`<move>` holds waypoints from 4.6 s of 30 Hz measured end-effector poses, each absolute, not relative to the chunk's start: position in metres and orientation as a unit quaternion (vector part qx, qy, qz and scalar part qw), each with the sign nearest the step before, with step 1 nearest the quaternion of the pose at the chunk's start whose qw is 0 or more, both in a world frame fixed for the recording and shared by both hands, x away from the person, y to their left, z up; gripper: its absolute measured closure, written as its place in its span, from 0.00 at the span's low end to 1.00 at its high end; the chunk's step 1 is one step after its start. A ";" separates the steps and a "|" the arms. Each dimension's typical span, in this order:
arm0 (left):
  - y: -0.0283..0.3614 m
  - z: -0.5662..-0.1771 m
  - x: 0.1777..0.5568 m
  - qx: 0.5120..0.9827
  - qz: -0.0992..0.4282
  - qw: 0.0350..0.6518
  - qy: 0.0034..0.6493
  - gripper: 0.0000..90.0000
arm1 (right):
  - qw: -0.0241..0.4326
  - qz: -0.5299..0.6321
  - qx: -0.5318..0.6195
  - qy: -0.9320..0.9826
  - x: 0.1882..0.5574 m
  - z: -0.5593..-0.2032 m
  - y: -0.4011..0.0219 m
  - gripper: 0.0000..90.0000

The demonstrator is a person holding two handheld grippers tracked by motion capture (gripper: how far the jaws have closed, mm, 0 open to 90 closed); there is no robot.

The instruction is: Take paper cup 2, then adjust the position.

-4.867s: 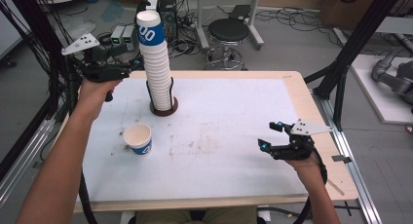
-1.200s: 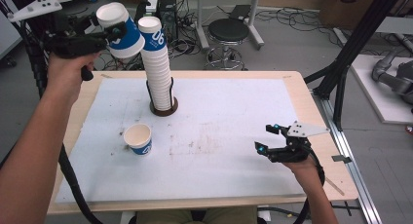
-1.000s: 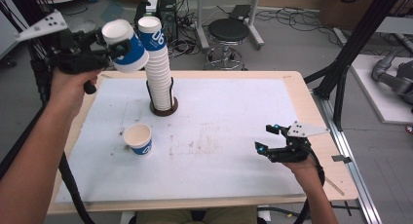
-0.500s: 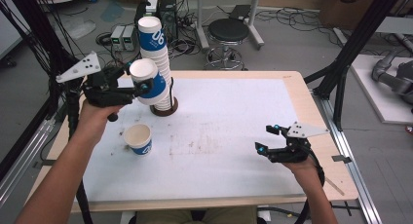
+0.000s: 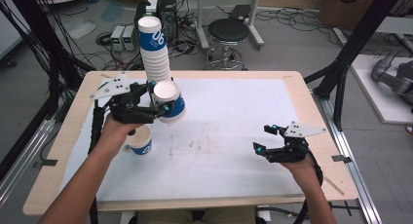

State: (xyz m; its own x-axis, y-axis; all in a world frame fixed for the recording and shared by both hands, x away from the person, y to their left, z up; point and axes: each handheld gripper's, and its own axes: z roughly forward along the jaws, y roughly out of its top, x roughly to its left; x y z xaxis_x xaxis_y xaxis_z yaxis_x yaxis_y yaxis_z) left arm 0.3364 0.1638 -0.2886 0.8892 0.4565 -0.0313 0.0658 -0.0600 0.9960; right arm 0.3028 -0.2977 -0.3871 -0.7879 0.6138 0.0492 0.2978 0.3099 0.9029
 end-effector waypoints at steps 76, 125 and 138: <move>0.063 -0.354 0.324 0.752 0.001 0.654 0.081 0.32 | 0.047 0.583 0.159 0.796 0.301 -0.391 -0.219 0.23; 0.076 -0.354 0.320 0.746 0.015 0.659 0.091 0.19 | 0.021 0.552 0.123 0.824 0.305 -0.394 -0.210 0.33; 0.090 -0.337 0.321 0.773 0.013 0.627 0.097 0.19 | 0.035 0.506 0.118 0.853 0.308 -0.384 -0.214 0.33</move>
State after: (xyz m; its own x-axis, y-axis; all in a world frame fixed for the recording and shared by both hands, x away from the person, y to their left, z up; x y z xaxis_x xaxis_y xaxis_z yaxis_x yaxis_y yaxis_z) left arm 0.3211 0.0895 -0.3370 0.9809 0.1656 -0.1017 0.1337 -0.1954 0.9716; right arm 0.3075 -0.2141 -0.3838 -0.9698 0.2363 0.0595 0.1654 0.4593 0.8727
